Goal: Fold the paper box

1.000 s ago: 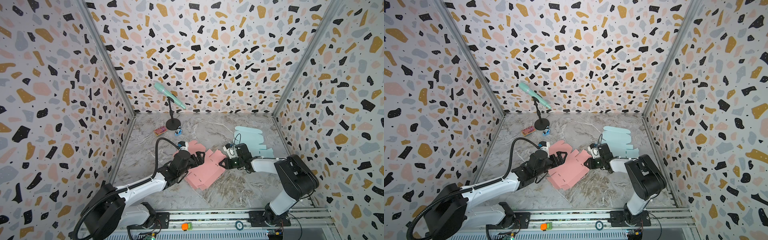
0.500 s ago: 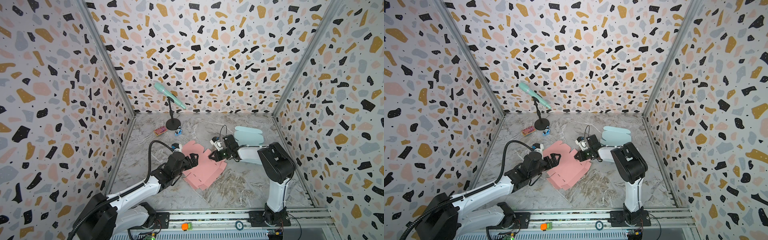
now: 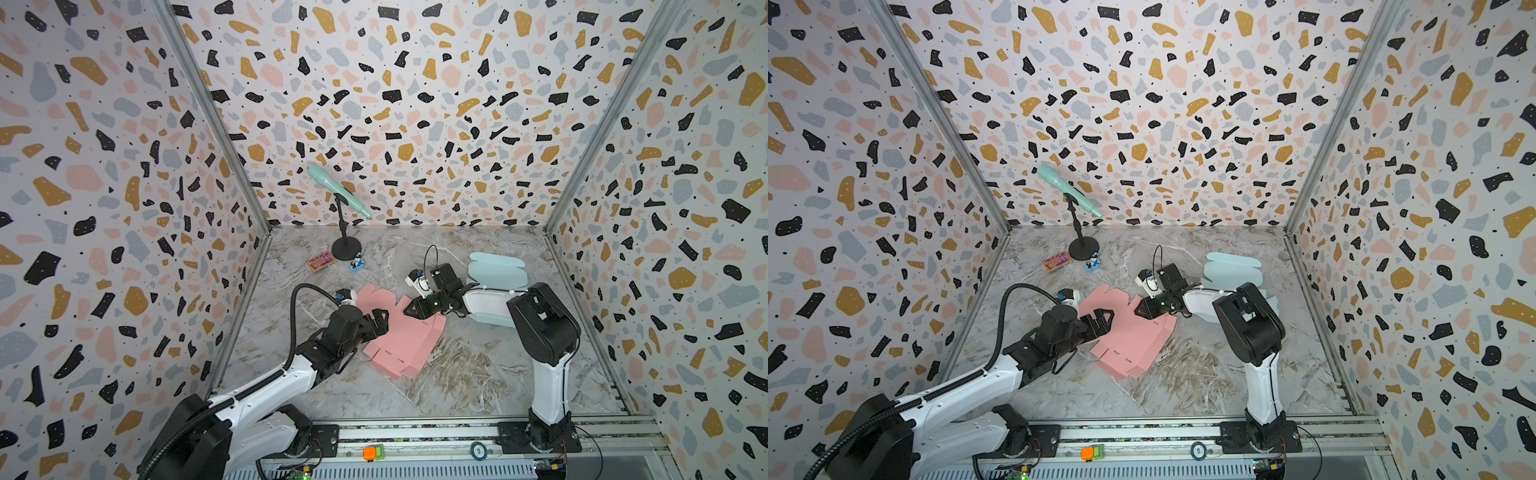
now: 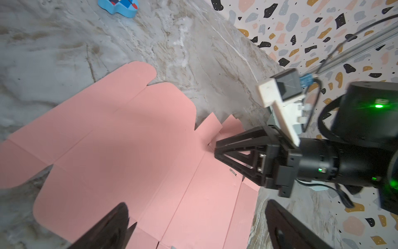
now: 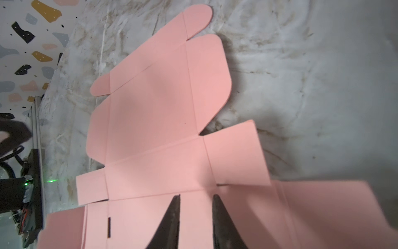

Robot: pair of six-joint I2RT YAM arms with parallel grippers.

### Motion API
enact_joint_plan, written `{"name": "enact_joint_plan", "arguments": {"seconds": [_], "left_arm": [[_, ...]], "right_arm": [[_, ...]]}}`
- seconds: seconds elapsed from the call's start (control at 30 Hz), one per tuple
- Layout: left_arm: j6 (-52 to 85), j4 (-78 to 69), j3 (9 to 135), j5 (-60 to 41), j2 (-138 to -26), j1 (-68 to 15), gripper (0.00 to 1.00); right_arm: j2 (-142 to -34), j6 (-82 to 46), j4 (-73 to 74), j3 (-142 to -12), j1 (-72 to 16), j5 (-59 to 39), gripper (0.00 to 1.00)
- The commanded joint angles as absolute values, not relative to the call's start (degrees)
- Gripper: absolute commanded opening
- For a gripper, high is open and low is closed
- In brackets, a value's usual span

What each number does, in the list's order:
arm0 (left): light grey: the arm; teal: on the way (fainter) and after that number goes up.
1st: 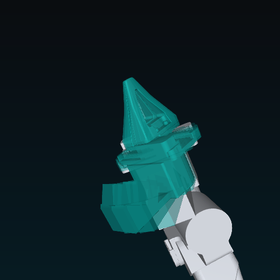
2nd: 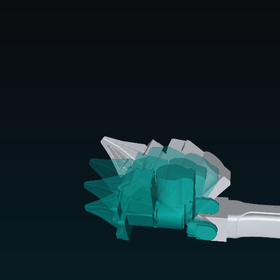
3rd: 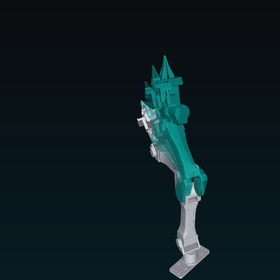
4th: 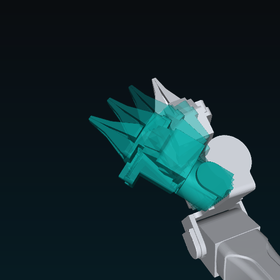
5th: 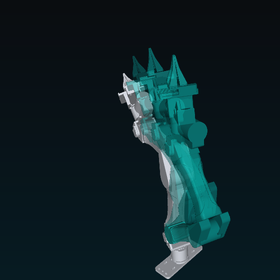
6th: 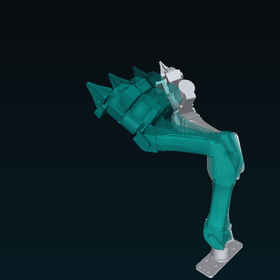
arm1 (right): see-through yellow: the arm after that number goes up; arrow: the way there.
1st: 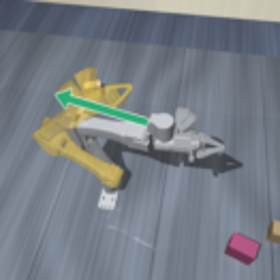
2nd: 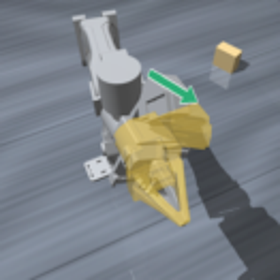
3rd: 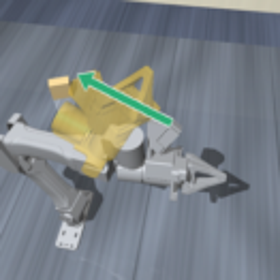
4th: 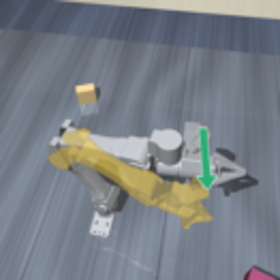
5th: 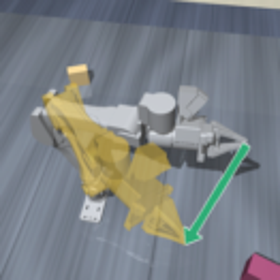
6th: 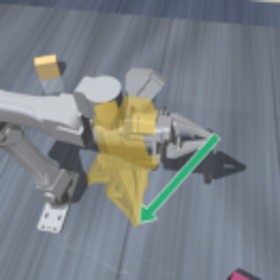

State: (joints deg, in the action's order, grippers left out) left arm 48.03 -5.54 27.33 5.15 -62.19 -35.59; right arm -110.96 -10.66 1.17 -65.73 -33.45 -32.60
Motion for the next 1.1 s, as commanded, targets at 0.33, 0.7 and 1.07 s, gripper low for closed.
{"name": "enact_joint_plan", "arguments": {"seconds": [0.33,0.7,1.07], "left_arm": [[39.16,-8.24,29.32,-0.19,-70.34,-35.07,1.00],[37.97,-9.25,29.76,-1.36,-72.15,-35.07,1.00],[38.32,-8.00,29.52,-0.70,-70.15,-35.07,1.00]], "right_arm": [[-81.19,-24.90,-2.40,-41.48,-29.84,-27.55,0.62],[-84.52,-29.93,6.26,-35.05,-28.90,-29.51,0.64],[-93.24,-28.59,10.51,-39.36,-28.12,-31.97,0.49]]}}
